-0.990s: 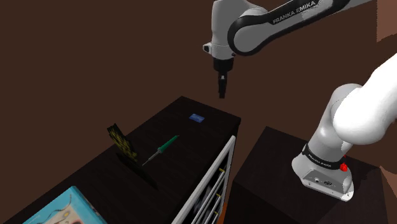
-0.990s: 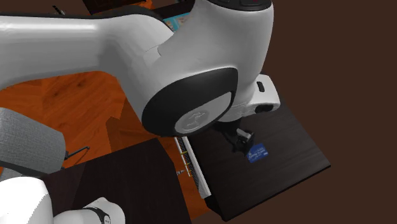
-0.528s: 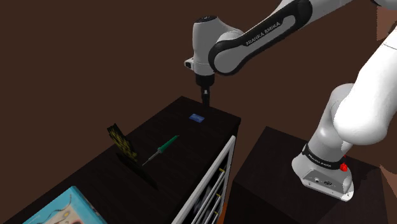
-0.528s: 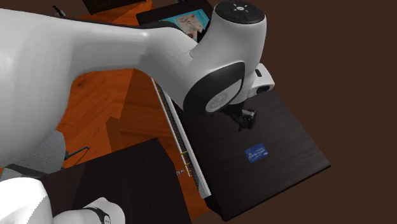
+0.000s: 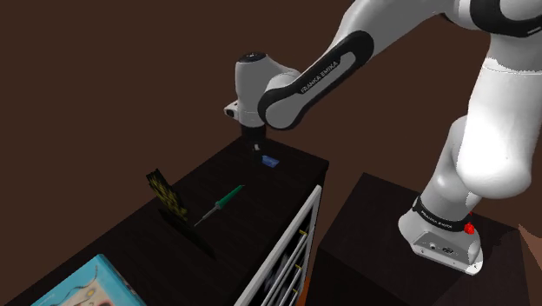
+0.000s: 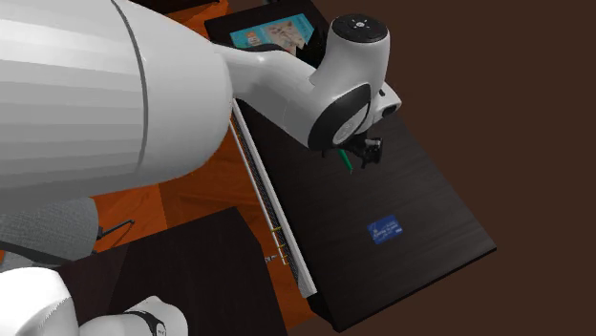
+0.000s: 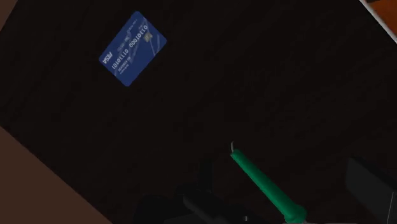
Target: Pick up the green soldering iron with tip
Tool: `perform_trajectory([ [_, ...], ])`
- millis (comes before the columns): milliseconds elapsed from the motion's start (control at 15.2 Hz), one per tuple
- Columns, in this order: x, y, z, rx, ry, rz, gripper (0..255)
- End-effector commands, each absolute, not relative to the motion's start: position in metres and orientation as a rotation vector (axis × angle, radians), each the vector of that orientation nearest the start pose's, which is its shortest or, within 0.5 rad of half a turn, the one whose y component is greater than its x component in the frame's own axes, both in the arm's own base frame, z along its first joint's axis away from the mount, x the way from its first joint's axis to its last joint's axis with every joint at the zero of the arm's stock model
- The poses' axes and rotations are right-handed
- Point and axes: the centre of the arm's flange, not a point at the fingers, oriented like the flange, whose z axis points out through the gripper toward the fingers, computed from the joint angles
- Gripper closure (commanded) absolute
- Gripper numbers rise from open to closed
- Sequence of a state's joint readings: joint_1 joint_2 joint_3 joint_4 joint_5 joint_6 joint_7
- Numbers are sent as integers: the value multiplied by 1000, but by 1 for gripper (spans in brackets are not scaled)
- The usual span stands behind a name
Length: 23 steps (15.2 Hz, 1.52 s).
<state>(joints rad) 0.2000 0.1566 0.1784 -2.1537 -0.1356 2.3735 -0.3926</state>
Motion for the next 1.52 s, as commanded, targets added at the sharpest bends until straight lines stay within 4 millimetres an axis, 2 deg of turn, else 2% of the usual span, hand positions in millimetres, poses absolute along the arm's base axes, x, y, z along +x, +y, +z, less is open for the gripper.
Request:
perform_trajectory([
  [0, 535, 225, 320, -2878, -1406, -122, 0],
  [792, 575, 341, 237, -2631, -1762, -209, 0],
  [1320, 576, 345, 198, -2622, -1774, -212, 0],
  [1452, 576, 345, 195, -2622, -1774, -212, 0],
])
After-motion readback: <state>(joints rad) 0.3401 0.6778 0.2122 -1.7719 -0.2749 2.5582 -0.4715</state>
